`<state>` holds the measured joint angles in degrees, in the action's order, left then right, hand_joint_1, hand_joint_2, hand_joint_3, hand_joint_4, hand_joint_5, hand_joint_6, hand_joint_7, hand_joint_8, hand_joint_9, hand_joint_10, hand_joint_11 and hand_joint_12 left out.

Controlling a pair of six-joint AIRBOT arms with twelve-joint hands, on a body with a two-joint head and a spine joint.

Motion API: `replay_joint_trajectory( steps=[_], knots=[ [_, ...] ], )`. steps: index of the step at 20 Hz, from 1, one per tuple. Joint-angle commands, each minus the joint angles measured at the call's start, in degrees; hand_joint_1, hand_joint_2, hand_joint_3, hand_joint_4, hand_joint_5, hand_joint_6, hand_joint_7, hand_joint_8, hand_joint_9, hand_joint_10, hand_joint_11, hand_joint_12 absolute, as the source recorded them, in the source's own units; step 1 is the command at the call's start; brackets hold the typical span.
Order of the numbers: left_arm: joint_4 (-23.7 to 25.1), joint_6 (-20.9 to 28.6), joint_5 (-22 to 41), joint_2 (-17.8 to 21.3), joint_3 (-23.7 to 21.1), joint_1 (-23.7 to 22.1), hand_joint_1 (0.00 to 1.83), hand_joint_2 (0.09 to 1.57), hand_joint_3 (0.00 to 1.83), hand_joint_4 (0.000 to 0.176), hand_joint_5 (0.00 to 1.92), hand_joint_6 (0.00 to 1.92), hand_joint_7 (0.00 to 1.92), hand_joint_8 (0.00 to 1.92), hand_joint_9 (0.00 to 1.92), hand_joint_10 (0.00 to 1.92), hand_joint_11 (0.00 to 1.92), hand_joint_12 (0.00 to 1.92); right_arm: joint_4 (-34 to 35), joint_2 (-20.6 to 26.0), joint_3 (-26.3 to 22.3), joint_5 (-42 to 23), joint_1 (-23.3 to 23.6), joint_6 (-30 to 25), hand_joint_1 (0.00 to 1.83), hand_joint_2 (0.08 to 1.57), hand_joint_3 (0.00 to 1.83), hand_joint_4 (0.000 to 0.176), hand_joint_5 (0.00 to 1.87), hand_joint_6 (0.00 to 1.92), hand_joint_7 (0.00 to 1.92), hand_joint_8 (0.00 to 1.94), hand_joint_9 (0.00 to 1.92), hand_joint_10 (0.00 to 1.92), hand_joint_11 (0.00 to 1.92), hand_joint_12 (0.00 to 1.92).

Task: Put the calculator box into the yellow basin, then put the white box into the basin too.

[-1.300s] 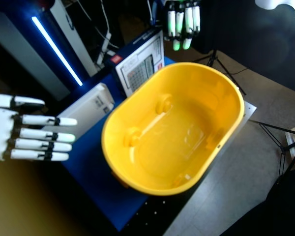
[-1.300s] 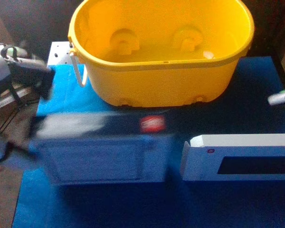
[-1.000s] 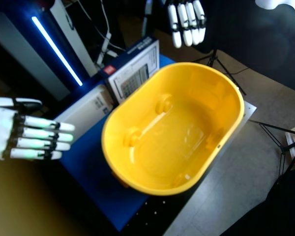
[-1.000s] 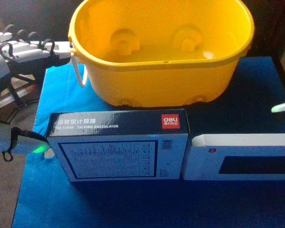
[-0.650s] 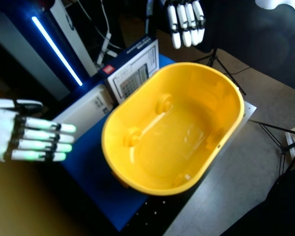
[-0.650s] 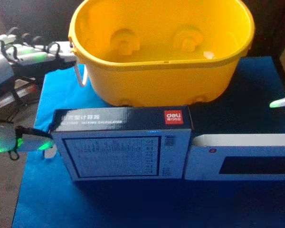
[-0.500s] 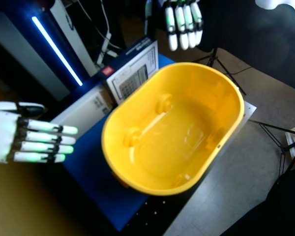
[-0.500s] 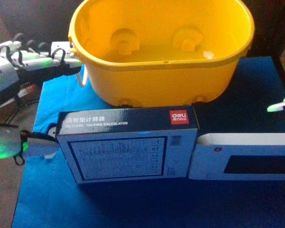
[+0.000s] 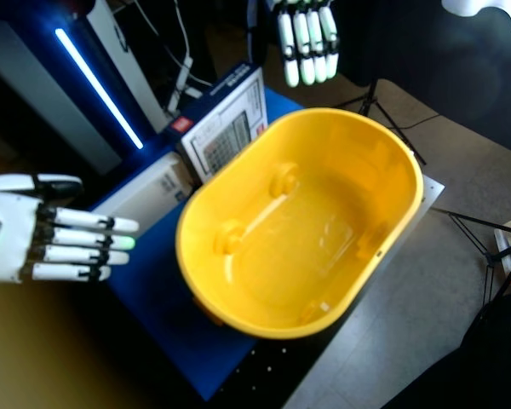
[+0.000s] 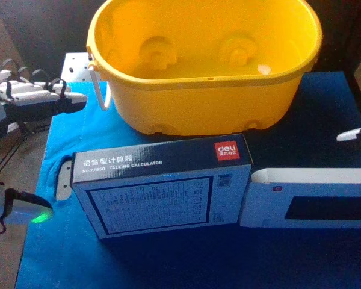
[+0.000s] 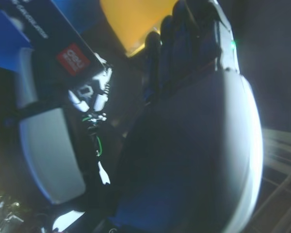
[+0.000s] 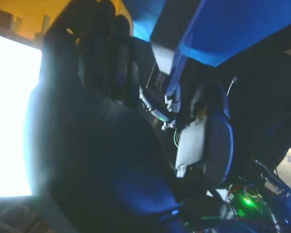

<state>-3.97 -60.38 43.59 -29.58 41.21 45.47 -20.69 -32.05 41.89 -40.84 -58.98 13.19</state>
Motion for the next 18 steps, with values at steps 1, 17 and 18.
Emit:
replay_joint_trajectory(
  steps=[1, 17, 18],
  knots=[
    [-0.10, 0.28, 6.91, 0.28, -0.34, -0.05, 0.87, 0.84, 0.00, 0.006, 0.27, 0.00, 0.25, 0.00, 0.23, 0.01, 0.00, 0.77, 2.10, 0.28, 0.69, -5.74, 0.50, -0.32, 0.63, 0.97, 0.00, 0.000, 0.42, 0.00, 0.49, 0.00, 0.24, 0.52, 0.00, 1.40],
    [-1.60, 6.48, 14.83, -16.02, 7.72, 3.14, 1.08, 0.87, 0.00, 0.055, 0.30, 0.00, 0.22, 0.00, 0.20, 0.00, 0.00, 0.89, 2.41, -8.04, 4.72, -5.75, 0.51, -0.32, 0.74, 0.94, 0.00, 0.000, 0.36, 0.01, 0.39, 0.01, 0.07, 0.76, 0.00, 1.43],
    [-1.75, 7.00, 14.35, -16.92, 8.35, 3.12, 0.97, 0.87, 0.00, 0.016, 0.28, 0.00, 0.22, 0.00, 0.20, 0.00, 0.00, 1.00, 2.34, -8.95, 5.19, -5.75, 0.51, -0.32, 0.78, 0.94, 0.00, 0.000, 0.36, 0.00, 0.38, 0.00, 0.12, 0.63, 0.00, 1.40]
  ],
)
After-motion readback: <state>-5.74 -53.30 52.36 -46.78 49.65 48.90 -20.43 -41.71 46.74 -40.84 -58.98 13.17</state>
